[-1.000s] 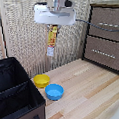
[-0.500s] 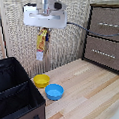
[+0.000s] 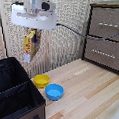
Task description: Kindly direct your grabber toward the cereal bar. Delicately grip the cereal bar using your grabber. Transport the clutched cereal bar to the rear part of the organizer. Set the cereal bar down and place it in the rear section of the organizer.
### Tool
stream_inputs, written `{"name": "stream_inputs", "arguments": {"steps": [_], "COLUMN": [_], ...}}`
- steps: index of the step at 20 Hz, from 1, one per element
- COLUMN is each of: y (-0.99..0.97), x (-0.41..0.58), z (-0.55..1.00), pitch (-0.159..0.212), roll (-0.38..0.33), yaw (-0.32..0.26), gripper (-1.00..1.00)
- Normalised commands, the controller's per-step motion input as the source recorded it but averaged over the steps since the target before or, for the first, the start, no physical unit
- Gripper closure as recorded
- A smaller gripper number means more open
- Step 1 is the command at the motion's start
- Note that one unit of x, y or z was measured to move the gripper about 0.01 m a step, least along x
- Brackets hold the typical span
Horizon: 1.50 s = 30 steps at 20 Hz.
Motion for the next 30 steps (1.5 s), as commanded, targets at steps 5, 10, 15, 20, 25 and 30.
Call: {"name": "stream_inputs", "arguments": {"steps": [5, 10, 15, 20, 25, 30], "y": [0.43, 0.44, 0.41, 0.35, 0.40, 0.46], "x": [0.265, 0.278, 0.236, 0.073, 0.031, 0.070], "z": [0.55, 0.55, 0.53, 0.44, 0.27, 0.10], "pitch": [0.185, 0.180, 0.069, 0.011, 0.027, 0.057], "roll": [0.000, 0.006, 0.077, 0.078, 0.059, 0.067], "yaw": [-0.075, -0.075, -0.155, -0.213, -0.212, -0.196], "gripper": [1.00, 1.00, 1.00, 1.00, 1.00, 1.00]}}
